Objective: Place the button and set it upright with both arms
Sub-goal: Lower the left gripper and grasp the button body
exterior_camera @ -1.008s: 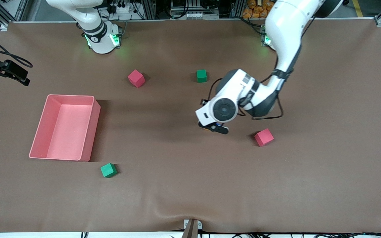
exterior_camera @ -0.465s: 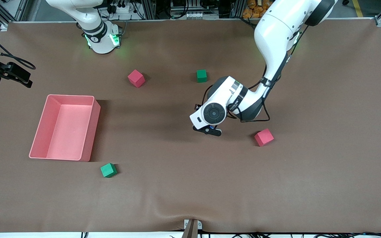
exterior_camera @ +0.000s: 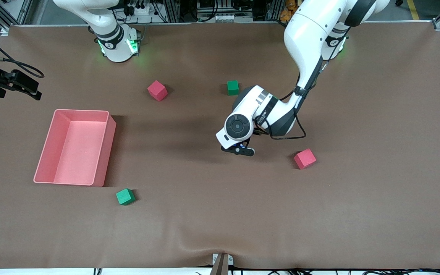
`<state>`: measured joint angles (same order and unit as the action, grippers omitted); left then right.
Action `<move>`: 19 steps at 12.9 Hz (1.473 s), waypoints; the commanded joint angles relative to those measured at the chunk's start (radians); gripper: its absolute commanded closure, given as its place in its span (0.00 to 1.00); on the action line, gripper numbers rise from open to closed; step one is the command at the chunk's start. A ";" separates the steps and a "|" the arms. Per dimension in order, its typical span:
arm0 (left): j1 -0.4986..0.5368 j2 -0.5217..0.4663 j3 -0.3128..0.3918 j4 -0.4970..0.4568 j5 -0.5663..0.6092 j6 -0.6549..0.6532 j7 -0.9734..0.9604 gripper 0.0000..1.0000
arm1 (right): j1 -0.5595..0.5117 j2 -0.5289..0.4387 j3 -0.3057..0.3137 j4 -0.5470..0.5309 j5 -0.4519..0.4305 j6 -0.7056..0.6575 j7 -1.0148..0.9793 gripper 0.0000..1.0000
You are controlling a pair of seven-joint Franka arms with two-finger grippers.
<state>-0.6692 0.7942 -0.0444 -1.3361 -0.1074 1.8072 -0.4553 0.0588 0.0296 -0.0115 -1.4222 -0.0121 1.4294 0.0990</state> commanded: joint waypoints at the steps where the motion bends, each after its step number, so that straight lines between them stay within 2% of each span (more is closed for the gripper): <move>1: -0.010 0.043 0.011 0.034 -0.005 0.049 0.003 0.00 | 0.000 0.013 -0.005 0.029 0.003 -0.014 -0.028 0.00; 8: 0.003 0.088 0.006 0.035 -0.027 0.055 0.024 0.00 | -0.002 0.013 -0.007 0.028 0.011 -0.015 -0.028 0.00; 13: 0.008 0.135 0.009 0.110 -0.055 0.009 0.023 0.00 | -0.017 0.013 -0.005 0.023 0.020 -0.006 -0.028 0.00; 17: 0.010 0.149 0.009 0.113 -0.055 0.011 0.041 0.00 | -0.014 0.013 -0.005 0.022 0.020 -0.004 -0.027 0.00; 19: 0.010 0.152 0.009 0.113 -0.058 0.012 0.041 0.04 | -0.017 0.013 -0.005 0.022 0.020 -0.004 -0.027 0.00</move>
<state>-0.6582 0.9248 -0.0421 -1.2627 -0.1427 1.8442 -0.4318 0.0558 0.0327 -0.0218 -1.4220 -0.0081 1.4313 0.0862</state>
